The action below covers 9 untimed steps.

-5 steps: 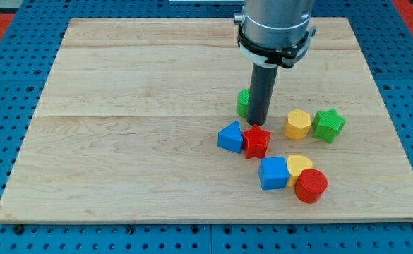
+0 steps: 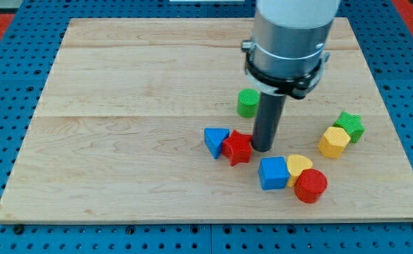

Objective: Separate the blue triangle from red star

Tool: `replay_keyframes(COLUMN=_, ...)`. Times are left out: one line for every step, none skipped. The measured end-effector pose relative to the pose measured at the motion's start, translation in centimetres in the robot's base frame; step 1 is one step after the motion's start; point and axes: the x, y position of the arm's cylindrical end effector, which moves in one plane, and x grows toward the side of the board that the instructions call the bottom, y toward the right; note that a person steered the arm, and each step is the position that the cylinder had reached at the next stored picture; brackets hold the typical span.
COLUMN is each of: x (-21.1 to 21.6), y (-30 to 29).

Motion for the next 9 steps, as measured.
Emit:
replay_keyframes(x=0.2, y=-4.8)
replay_keyframes(x=2.3, y=-7.8)
replay_keyframes(x=5.4, y=-8.8)
replay_keyframes(x=5.2, y=-10.9)
replay_keyframes(x=3.3, y=-11.2)
replay_keyframes(x=2.6, y=-10.7)
replay_keyframes(x=2.4, y=-9.6)
replay_keyframes(x=2.4, y=-7.3)
replay_keyframes(x=2.4, y=-5.3)
